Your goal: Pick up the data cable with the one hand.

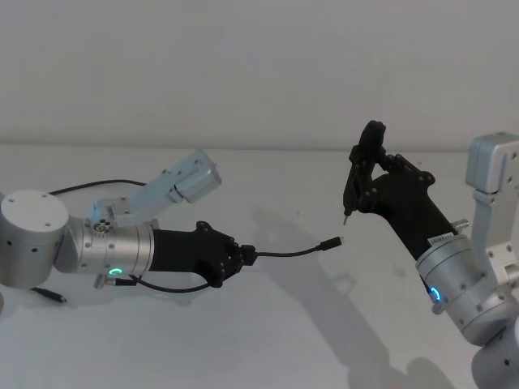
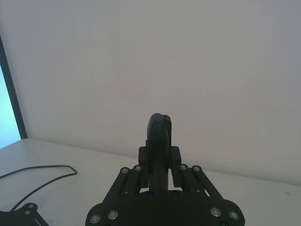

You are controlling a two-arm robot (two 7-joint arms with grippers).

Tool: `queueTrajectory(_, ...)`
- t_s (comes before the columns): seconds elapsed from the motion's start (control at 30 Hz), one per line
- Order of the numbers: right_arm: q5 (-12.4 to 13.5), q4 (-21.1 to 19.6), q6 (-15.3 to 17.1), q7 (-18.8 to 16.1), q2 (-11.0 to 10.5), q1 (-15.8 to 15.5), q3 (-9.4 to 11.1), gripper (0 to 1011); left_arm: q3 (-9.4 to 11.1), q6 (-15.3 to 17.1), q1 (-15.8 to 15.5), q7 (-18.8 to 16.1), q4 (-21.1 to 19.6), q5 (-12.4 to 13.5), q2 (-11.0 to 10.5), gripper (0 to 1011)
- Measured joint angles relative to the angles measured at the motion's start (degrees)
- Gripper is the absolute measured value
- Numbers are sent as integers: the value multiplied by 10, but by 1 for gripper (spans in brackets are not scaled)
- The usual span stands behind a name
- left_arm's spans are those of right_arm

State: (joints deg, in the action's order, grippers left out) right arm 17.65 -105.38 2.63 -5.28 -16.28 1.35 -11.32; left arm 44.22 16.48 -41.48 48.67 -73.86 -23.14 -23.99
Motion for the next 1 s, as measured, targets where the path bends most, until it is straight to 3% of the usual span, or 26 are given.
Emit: queueTrajectory(1.0,0,20,13,-9,18,2,11,274,-1,-1,1,1,-4,-2,-2,46)
